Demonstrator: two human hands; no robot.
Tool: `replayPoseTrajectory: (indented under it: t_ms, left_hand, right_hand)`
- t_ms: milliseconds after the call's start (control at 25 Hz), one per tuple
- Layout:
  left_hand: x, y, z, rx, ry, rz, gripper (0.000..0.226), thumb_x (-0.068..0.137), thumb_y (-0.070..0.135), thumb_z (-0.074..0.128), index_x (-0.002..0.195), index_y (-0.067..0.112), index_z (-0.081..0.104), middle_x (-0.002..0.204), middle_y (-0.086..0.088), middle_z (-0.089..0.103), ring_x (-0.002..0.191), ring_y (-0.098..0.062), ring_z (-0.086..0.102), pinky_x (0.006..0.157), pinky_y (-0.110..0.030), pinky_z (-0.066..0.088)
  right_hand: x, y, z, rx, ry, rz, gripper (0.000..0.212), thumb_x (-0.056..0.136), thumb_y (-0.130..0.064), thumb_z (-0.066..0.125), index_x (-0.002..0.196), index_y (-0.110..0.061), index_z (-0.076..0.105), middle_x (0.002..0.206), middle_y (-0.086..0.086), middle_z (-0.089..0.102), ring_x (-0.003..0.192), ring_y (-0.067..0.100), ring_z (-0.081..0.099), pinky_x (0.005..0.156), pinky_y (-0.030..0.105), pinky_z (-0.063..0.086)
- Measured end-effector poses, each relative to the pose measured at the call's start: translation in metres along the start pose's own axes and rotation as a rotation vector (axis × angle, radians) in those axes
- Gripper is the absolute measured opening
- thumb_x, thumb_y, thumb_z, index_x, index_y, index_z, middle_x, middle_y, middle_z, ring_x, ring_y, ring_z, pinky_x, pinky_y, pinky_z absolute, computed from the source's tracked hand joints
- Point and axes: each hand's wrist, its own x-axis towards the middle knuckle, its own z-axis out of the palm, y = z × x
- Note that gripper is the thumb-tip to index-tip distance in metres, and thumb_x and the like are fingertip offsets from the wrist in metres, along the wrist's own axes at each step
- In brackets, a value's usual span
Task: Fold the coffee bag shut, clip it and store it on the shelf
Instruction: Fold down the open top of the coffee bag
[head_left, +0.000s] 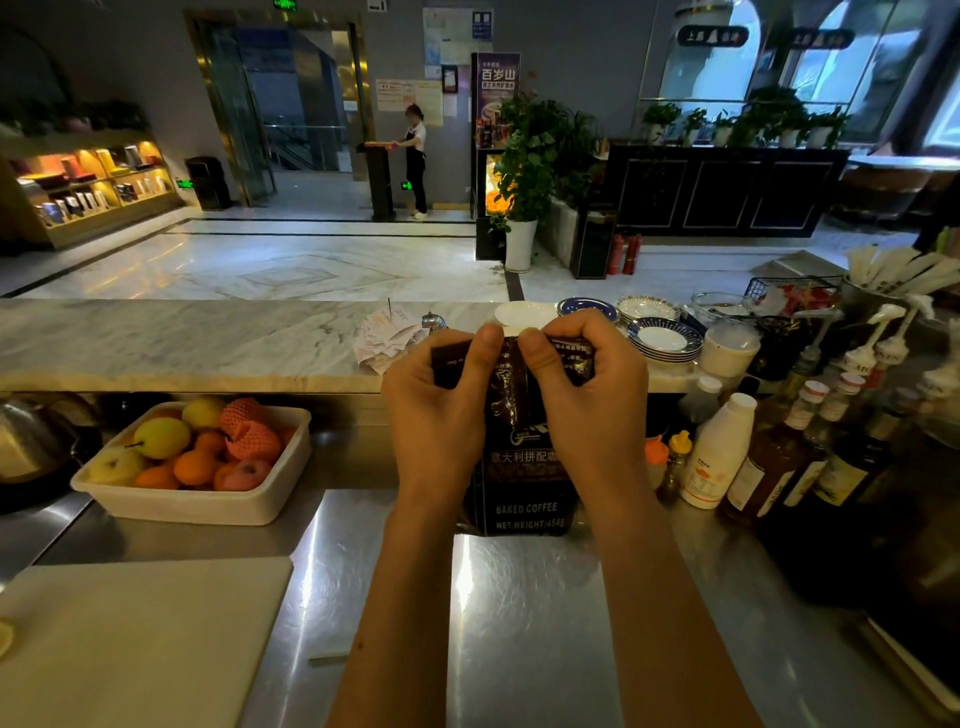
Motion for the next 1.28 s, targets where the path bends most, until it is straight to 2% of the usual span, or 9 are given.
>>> replayPoseTrajectory:
  t_ms: [200,480,640,760,800,880,1000,1160,1280]
  left_hand:
    - [-0.001,0.007,0.000,0.037,0.023,0.071,0.018,0.092,0.019,0.066,0.075,0.024,0.068,0.066,0.008,0.068,0.063,0.000,0.064,0.061,-0.014,0.050]
    - [0.006,0.010,-0.011,0.071,-0.072,0.085,0.021,0.098,0.024,0.055,0.081,0.025,0.068,0.070,0.010,0.068,0.068,-0.001,0.066,0.062,-0.016,0.051]
    - [0.008,0.009,-0.017,0.042,-0.123,0.048,0.037,0.101,0.027,0.047,0.068,0.026,0.063,0.059,0.012,0.065,0.059,0.001,0.061,0.056,-0.017,0.048]
    - [0.006,0.011,-0.014,0.004,-0.112,-0.007,0.045,0.101,0.032,0.046,0.066,0.009,0.063,0.060,-0.006,0.066,0.060,-0.010,0.062,0.059,-0.029,0.050]
    - [0.006,0.012,-0.014,-0.027,-0.124,-0.034,0.045,0.099,0.035,0.048,0.069,0.005,0.064,0.063,-0.012,0.067,0.061,-0.015,0.063,0.060,-0.032,0.051]
    - [0.007,0.012,-0.016,-0.106,-0.224,-0.080,0.035,0.092,0.036,0.054,0.077,0.008,0.070,0.069,-0.006,0.073,0.066,-0.015,0.069,0.062,-0.029,0.055]
    - [0.002,0.011,-0.017,-0.068,-0.340,-0.035,0.022,0.089,0.027,0.059,0.090,0.009,0.072,0.082,-0.002,0.078,0.076,-0.015,0.075,0.066,-0.025,0.057]
    - [0.005,0.008,-0.020,-0.076,-0.193,0.000,0.014,0.093,0.017,0.060,0.091,0.010,0.073,0.076,0.003,0.078,0.072,-0.012,0.075,0.062,-0.024,0.057]
    - [0.009,0.008,-0.024,-0.092,-0.141,0.007,0.012,0.093,0.015,0.061,0.090,0.016,0.072,0.075,0.011,0.077,0.071,-0.008,0.075,0.061,-0.021,0.056]
  right_hand:
    - [0.004,0.001,0.003,-0.093,0.004,-0.004,0.018,0.091,-0.034,0.064,0.085,-0.018,0.057,0.072,-0.017,0.058,0.071,-0.011,0.058,0.060,0.006,0.044]
    - [0.010,-0.004,-0.002,-0.051,0.023,-0.070,0.020,0.097,-0.024,0.056,0.082,-0.011,0.058,0.070,-0.008,0.058,0.069,0.011,0.059,0.060,0.020,0.048]
    - [0.011,0.000,-0.006,-0.046,-0.013,-0.076,0.022,0.099,-0.019,0.052,0.083,-0.006,0.060,0.072,0.001,0.060,0.068,0.015,0.056,0.063,0.023,0.046]
    - [0.014,-0.002,-0.009,-0.037,-0.007,-0.094,0.019,0.099,-0.016,0.050,0.084,-0.011,0.059,0.070,-0.001,0.059,0.066,0.014,0.053,0.060,0.018,0.042]
    - [0.015,-0.002,-0.010,-0.034,0.007,-0.103,0.019,0.099,-0.016,0.050,0.084,-0.010,0.059,0.069,0.003,0.059,0.065,0.019,0.052,0.059,0.020,0.042]
    - [0.016,-0.002,-0.012,-0.036,0.055,-0.110,0.020,0.099,-0.016,0.050,0.083,-0.008,0.058,0.067,0.007,0.056,0.063,0.020,0.050,0.057,0.023,0.041]
    - [0.020,-0.004,-0.014,-0.032,0.105,-0.092,0.020,0.100,-0.018,0.050,0.084,-0.010,0.057,0.066,-0.005,0.052,0.063,0.005,0.048,0.057,0.015,0.040]
    - [0.022,-0.008,-0.021,0.141,-0.115,0.087,0.029,0.091,-0.043,0.052,0.101,-0.017,0.060,0.077,-0.008,0.068,0.075,0.007,0.068,0.066,0.025,0.057]
    - [0.018,0.000,-0.029,0.186,-0.322,0.152,0.035,0.087,-0.037,0.057,0.112,-0.013,0.062,0.083,-0.009,0.076,0.083,0.007,0.074,0.067,0.024,0.060]
